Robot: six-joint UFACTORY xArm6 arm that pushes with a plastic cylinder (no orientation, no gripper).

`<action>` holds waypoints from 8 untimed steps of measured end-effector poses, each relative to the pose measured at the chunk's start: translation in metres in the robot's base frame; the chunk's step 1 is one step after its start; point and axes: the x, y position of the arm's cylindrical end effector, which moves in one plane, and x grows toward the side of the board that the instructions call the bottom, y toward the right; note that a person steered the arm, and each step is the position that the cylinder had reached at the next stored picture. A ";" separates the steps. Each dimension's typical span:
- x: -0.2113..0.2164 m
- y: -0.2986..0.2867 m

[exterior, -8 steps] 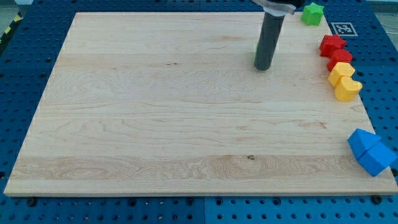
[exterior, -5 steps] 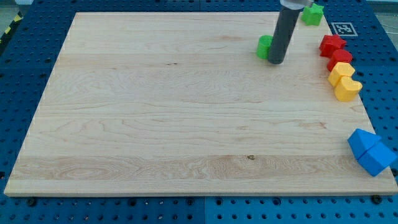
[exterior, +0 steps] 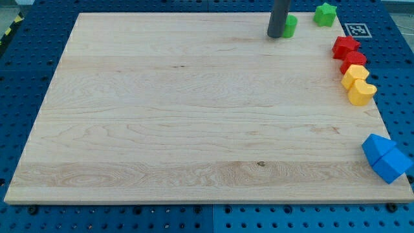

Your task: Push the green circle to the left of green star

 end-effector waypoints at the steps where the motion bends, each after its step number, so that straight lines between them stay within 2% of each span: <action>1: -0.019 0.001; 2: -0.032 0.005; 4: 0.013 0.007; 5: 0.008 0.039; 6: -0.010 0.040; 8: -0.015 0.034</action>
